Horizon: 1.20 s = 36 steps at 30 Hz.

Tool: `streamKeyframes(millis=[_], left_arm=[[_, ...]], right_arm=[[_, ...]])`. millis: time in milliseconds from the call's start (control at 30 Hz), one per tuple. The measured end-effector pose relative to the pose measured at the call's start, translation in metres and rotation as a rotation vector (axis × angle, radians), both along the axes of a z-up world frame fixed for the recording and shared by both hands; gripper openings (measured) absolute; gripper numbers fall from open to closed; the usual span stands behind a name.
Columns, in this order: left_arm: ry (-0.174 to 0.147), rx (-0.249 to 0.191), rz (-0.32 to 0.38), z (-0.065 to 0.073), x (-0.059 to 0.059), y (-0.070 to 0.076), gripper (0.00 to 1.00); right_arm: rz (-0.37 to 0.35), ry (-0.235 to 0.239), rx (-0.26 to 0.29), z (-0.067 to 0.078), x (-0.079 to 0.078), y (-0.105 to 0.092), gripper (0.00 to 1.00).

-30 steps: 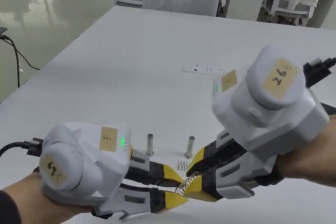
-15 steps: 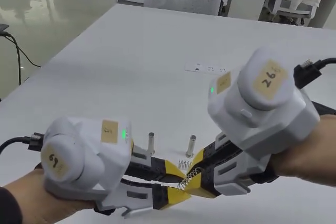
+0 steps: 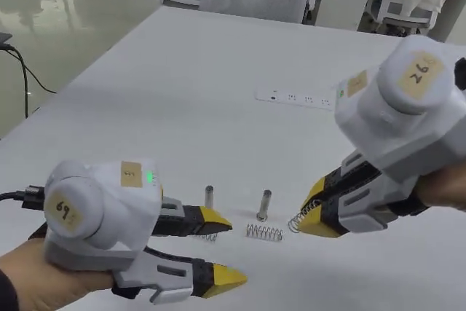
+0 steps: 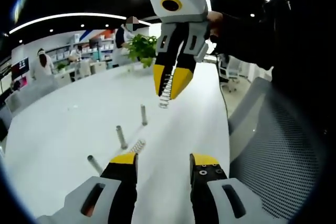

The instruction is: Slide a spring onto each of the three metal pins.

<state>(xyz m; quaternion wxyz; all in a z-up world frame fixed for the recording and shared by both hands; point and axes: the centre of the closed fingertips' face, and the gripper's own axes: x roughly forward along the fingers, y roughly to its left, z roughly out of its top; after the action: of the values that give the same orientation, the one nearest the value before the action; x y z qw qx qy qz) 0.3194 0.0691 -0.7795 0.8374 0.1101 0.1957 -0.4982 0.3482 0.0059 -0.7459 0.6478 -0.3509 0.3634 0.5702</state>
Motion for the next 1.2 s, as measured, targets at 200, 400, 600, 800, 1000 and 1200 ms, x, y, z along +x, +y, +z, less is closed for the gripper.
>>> streamKeyframes(millis=[200,400,600,800,1000,1200], left_arm=[[0.005,-0.014,0.076,0.003,0.009,0.016,0.44],[0.019,-0.025,0.156,0.004,0.018,0.029,0.58],[0.006,-0.035,0.183,0.008,0.022,0.034,0.61],[0.003,-0.040,0.194,0.009,0.022,0.035,0.66],[0.003,-0.042,0.197,0.009,0.022,0.036,0.66],[0.003,-0.047,0.192,0.009,0.021,0.034,0.66]], right_arm=[[-0.059,-0.039,-0.034,0.009,0.027,-0.023,0.08],[-0.090,-0.052,-0.071,0.013,0.049,-0.039,0.08],[-0.092,-0.030,-0.133,-0.001,0.062,-0.045,0.08],[-0.091,0.008,-0.171,-0.019,0.069,-0.044,0.08],[-0.095,0.024,-0.220,-0.036,0.075,-0.048,0.08],[-0.096,0.037,-0.231,-0.045,0.077,-0.048,0.08]])
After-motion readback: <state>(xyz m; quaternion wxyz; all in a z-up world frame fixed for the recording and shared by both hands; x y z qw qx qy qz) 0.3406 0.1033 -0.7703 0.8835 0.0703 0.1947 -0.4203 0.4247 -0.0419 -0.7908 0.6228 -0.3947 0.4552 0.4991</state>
